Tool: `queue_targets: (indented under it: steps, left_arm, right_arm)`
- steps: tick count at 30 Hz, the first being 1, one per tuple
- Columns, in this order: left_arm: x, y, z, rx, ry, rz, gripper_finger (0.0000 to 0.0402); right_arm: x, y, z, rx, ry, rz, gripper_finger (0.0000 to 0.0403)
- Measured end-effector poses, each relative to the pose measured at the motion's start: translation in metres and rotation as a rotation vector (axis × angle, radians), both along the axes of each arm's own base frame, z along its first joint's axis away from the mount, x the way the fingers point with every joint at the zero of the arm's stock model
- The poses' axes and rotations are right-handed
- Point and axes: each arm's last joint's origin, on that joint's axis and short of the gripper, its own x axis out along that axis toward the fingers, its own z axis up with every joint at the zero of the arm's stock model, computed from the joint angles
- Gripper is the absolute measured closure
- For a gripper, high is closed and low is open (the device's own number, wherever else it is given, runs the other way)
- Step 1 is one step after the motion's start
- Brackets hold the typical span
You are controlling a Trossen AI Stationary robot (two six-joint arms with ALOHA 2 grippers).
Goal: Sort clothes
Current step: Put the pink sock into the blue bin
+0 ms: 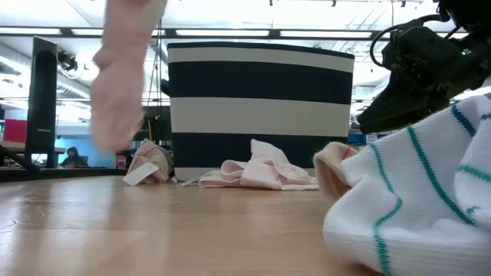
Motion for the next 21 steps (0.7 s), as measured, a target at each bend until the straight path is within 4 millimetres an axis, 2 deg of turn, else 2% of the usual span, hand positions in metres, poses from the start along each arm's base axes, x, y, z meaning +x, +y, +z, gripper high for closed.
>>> queue_targets:
  steps: [12,17,21]
  left_arm:
    - [0.01,0.055,0.098,0.294,-0.408,-0.075,0.0401]
    - [0.017,0.078,0.12,0.444,-0.55,-0.052,0.0401]
    - [0.031,0.099,0.124,0.496,-0.599,-0.042,0.0401]
  right_arm:
    - [0.0,0.0,0.0,-0.003,-0.002,-0.001,0.0252]
    - [0.0,0.0,0.0,-0.005,-0.002,0.0,0.0252]
    - [0.0,0.0,0.0,-0.005,-0.002,-0.001,0.0252]
